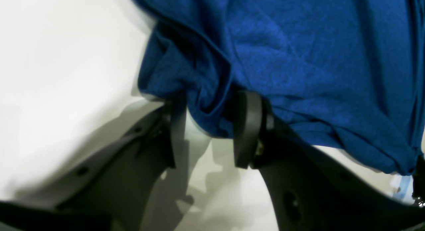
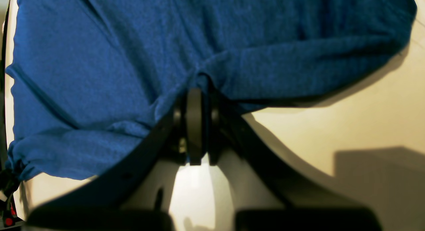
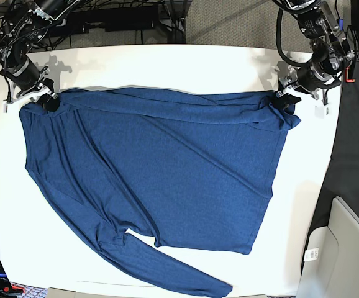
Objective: Fold the T-shirt properly
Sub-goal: 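Pull both shoulder corners apart to stretch the shirt's collar edge, then lift the shirt with both grippers and drag it toward the robot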
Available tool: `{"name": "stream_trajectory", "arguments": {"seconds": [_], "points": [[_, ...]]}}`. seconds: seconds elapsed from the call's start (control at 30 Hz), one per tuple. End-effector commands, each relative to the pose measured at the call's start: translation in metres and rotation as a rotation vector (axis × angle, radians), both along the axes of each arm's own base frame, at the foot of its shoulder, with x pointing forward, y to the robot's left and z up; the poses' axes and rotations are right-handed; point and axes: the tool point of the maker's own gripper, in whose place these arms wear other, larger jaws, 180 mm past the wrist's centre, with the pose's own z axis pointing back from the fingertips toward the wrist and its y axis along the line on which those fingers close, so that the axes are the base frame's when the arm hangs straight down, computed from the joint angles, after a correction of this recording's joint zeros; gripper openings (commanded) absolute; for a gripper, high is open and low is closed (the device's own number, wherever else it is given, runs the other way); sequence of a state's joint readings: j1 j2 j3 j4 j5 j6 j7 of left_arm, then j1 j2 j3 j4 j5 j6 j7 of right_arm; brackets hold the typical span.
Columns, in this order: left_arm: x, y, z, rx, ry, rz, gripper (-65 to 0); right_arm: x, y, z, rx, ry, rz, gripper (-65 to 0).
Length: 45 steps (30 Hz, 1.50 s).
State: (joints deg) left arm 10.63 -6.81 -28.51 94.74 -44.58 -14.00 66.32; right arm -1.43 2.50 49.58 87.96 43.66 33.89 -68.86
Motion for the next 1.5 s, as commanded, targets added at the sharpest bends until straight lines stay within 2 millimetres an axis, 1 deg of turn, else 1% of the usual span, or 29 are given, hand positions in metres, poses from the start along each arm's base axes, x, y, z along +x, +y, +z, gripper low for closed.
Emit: {"name": "stream_trajectory", "arguments": {"seconds": [0.0,0.13,0.2,0.23,0.33,0.37,0.47,0.5,0.57,0.67,0.73,0.87,0.97,1.03,1.1,1.17,1.3,1.37,1.4,1.47], "points": [[0.002,-0.003,0.002,0.000,0.002,-0.010,-41.6,0.008,-0.006,0.014,-0.018,-0.052,-0.001,-64.3],[0.014,-0.010,0.005,-0.024,-0.021,-0.005,-42.0,0.010,-0.005,0.015,-0.017,-0.056,0.000,-64.3],[0.021,-0.012,0.007,-0.032,-0.038,-0.001,-45.1,0.010,-0.004,0.015,-0.015,-0.055,0.000,-64.3],[0.022,-0.012,0.007,-0.032,-0.040,-0.001,-48.4,0.010,-0.004,0.015,-0.015,-0.055,0.000,-64.3],[0.022,-0.012,0.007,-0.033,-0.037,-0.003,-64.0,0.009,-0.005,0.014,-0.016,-0.051,0.000,-64.3],[0.021,-0.010,0.008,-0.032,-0.038,0.002,-65.0,0.009,-0.005,0.014,-0.016,-0.051,0.000,-64.3],[0.020,-0.006,0.009,-0.021,-0.043,0.009,-64.7,0.007,-0.005,0.012,-0.019,-0.043,0.003,-64.3],[0.017,-0.004,0.009,-0.016,-0.040,0.013,-64.9,0.003,-0.006,0.010,-0.020,-0.034,0.003,-64.3],[0.008,0.011,0.012,0.017,-0.039,0.038,-64.9,0.000,-0.006,0.009,-0.024,-0.028,0.004,-64.3],[-0.001,0.016,0.019,0.050,-0.044,0.039,-64.9,-0.004,-0.006,0.013,-0.047,-0.028,0.011,-64.3],[-0.008,0.020,0.024,0.083,-0.045,0.027,-64.9,-0.005,-0.001,0.016,-0.065,-0.030,0.035,-64.3],[-0.021,0.020,0.030,0.118,-0.042,0.010,-64.9,-0.012,0.011,0.020,-0.100,-0.022,0.091,-64.3],[-0.034,0.018,0.034,0.159,-0.045,-0.043,-64.9,-0.018,0.018,0.024,-0.129,-0.020,0.126,-64.3],[-0.049,0.027,0.038,0.192,-0.030,-0.031,-64.9,-0.023,0.021,0.028,-0.149,-0.022,0.141,-64.3],[-0.057,0.034,0.040,0.211,-0.022,-0.015,-64.9,-0.029,0.025,0.030,-0.152,-0.021,0.141,-64.3],[-0.065,0.042,0.040,0.223,-0.009,0.005,-64.9,-0.034,0.024,0.033,-0.168,-0.021,0.138,-64.3],[-0.063,0.050,0.052,0.188,-0.058,0.051,-64.9,-0.031,0.023,0.039,-0.184,-0.039,0.137,-64.3],[-0.061,0.052,0.058,0.168,-0.086,0.066,-64.9,-0.022,0.022,0.046,-0.188,-0.066,0.133,-64.3],[-0.056,0.052,0.062,0.161,-0.105,0.068,-64.9,-0.018,0.022,0.048,-0.189,-0.077,0.132,-64.3],[-0.039,0.054,0.076,0.158,-0.163,0.052,-64.9,-0.006,0.021,0.056,-0.192,-0.110,0.128,-64.3]]}}
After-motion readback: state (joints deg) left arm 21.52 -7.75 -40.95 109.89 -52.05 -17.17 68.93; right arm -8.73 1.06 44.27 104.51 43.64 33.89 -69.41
